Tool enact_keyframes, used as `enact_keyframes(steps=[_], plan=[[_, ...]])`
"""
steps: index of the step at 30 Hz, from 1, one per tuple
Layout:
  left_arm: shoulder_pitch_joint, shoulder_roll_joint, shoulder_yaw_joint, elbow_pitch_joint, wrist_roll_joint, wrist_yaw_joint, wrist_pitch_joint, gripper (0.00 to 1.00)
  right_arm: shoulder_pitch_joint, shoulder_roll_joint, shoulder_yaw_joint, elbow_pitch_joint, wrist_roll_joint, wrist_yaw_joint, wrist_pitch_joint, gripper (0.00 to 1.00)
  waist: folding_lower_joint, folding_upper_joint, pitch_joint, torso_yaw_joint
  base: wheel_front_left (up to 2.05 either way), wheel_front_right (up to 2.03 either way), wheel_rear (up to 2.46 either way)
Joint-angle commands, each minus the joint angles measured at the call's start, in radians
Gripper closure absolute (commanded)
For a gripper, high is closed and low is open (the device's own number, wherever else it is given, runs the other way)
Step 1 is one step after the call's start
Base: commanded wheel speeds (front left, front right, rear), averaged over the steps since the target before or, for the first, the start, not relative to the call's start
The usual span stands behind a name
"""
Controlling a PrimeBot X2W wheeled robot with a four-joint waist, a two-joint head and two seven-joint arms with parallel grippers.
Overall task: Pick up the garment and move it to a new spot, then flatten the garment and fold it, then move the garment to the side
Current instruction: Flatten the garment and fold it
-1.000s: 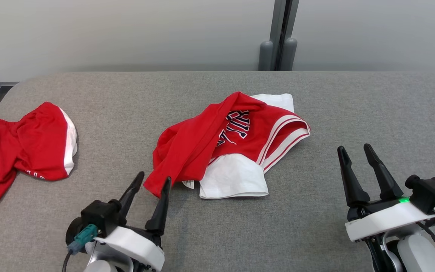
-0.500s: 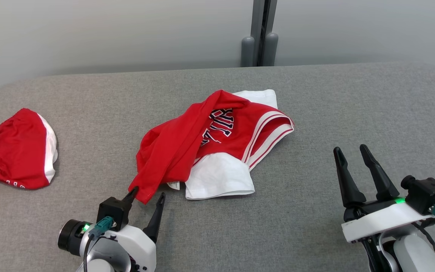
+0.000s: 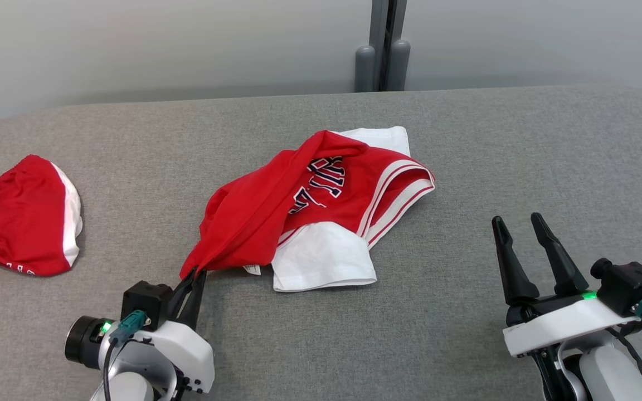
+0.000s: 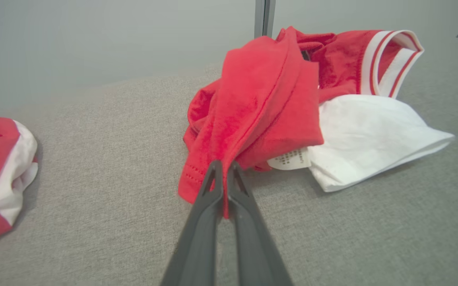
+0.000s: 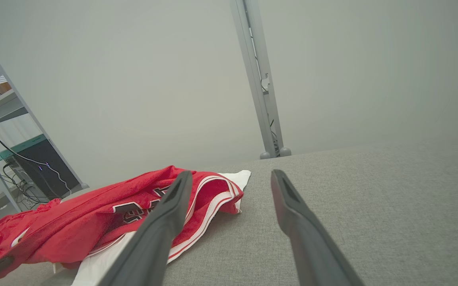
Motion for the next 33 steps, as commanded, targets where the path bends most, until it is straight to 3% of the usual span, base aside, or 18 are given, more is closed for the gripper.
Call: enact_keyframes(steps=[1,8,27,33], plan=[[-0.019,0.001,0.009,-0.008,-0.008,0.006,-0.010,1.00,-0.006,-0.005,-0.002,0.006,-0.001,0.001,-0.003,0.00,0.0000,0.0000,-0.003,0.005,0.00,0.00,0.00],[-0.026,0.006,0.039,-0.078,-0.044,0.000,-0.066,1.00,-0.006,-0.011,0.015,0.012,0.007,0.001,-0.003,0.00,0.0000,0.0000,-0.008,0.035,0.00,0.00,0.00],[0.047,0.089,0.153,-0.283,-0.077,0.085,-0.080,1.00,-0.007,-0.010,-0.009,0.019,-0.004,0.001,-0.003,0.00,0.0000,0.0000,0.003,0.049,0.00,0.00,0.00],[0.082,0.113,0.082,-0.354,-0.039,0.020,-0.104,1.00,-0.005,-0.001,-0.031,0.012,-0.020,0.001,-0.003,0.00,0.0000,0.0000,0.005,0.056,0.00,0.00,0.00]])
